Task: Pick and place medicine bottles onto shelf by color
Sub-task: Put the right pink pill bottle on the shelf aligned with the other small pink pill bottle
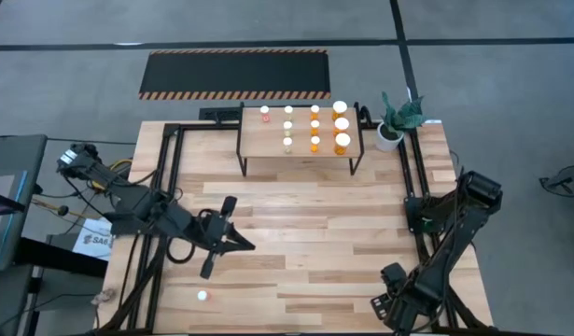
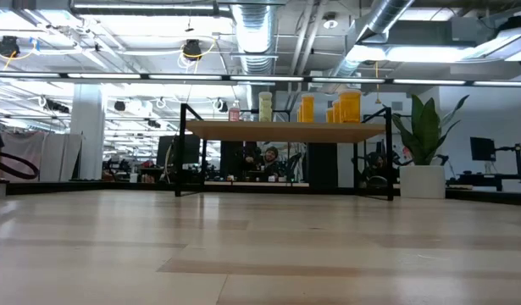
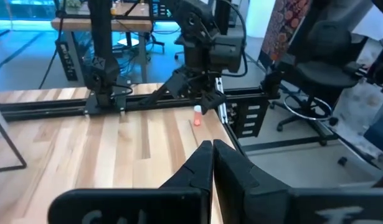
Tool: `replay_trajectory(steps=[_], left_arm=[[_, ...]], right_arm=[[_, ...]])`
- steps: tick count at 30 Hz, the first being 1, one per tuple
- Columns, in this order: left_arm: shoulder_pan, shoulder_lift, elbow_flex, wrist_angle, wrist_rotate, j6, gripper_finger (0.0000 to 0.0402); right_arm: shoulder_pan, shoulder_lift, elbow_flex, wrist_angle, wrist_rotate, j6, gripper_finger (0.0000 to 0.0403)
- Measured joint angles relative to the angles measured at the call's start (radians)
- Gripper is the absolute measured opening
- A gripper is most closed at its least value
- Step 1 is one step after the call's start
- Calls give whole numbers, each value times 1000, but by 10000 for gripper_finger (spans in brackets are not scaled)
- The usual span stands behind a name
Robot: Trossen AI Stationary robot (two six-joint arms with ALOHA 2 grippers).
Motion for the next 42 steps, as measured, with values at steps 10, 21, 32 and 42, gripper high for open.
replay_trajectory(steps=[10,21,32,42], left_arm=[[44,0,0,1,2,-2,0],[71,0,0,0,36,-1,0],[71,0,0,0,35,7,0],[71,0,0,-1,35,4,0]], right_arm=[[11,-3,-75,104,-3,12,302],[11,-3,-75,97,-2,-15,272],[12,-3,-75,100,-3,-32,206],[27,-3,-75,100,-33,-35,179]])
